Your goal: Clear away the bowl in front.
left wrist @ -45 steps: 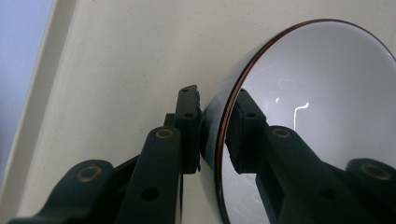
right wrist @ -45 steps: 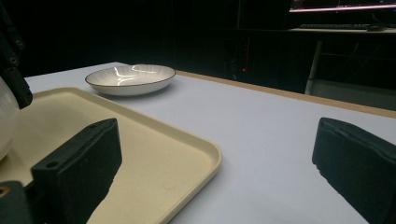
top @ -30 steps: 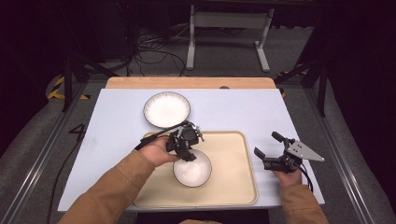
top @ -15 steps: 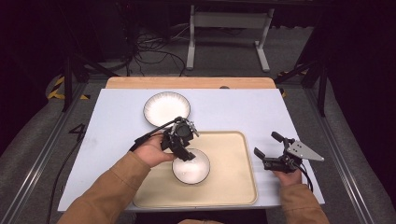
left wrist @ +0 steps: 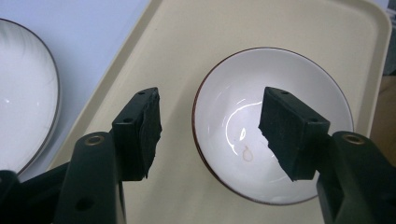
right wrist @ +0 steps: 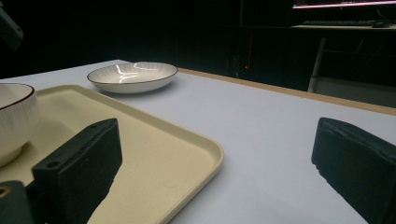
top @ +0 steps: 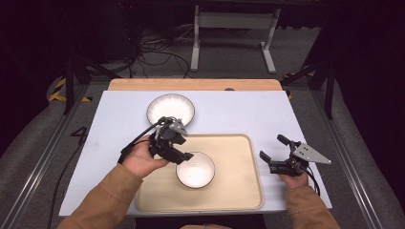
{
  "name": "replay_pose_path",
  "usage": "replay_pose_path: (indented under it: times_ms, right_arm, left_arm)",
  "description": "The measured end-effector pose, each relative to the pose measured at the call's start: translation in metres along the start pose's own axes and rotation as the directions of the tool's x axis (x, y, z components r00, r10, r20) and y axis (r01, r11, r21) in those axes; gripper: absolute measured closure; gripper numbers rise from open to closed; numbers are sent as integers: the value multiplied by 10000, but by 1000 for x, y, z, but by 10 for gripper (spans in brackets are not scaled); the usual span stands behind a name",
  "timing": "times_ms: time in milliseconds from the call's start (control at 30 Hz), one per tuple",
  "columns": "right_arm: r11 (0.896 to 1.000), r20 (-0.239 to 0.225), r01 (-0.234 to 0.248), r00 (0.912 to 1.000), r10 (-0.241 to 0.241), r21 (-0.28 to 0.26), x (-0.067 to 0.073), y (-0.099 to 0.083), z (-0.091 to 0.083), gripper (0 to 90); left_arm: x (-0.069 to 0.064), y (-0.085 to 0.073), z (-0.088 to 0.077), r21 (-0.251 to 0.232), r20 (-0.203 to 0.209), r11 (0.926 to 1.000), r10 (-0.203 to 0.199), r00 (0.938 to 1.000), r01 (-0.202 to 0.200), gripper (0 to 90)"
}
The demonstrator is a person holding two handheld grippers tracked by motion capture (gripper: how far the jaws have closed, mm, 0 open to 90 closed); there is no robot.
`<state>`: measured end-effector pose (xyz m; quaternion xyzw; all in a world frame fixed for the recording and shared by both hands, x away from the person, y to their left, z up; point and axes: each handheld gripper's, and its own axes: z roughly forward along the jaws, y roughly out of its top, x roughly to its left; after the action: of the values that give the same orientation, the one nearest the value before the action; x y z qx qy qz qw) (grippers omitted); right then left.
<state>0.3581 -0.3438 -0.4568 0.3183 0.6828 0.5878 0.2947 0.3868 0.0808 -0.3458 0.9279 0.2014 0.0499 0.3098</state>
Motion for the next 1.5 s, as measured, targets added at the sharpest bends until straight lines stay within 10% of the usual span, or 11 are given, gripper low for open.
replay_pose_path:
  times_ms: [333, 667, 967, 1067, 1300, 1500]
  right_arm:
    - [10000, -25, -20, 10000, 20, 30, 0, 0, 0, 25]
    - [10000, -15, -18, 10000, 18, 8, 0, 0, 0, 25]
    - [10000, -12, -5, 10000, 5, -4, 0, 0, 0, 24]
    - [10000, -14, -4, 10000, 4, -7, 0, 0, 0, 25]
    - [10000, -31, 19, 10000, -19, -27, 0, 0, 0, 24]
    - [10000, -42, 13, 10000, -13, -35, 0, 0, 0, 24]
  left_arm:
    - [3, -46, -30, -1908, -256, 9782, -880, 9958, 816, 349]
    - [5, -84, -39, -3047, -1083, 9506, -968, 9894, 596, 253]
    - [11, -125, -28, -4336, -1562, 8988, -1454, 9770, 644, 193]
    - [13, -132, -24, -4449, -1652, 8925, -1635, 9726, 745, 176]
    - [22, -160, -10, -5571, -1461, 8246, -2136, 9659, 981, 98]
    - [25, -175, 0, -5877, -1291, 7989, -2487, 9599, 1280, 65]
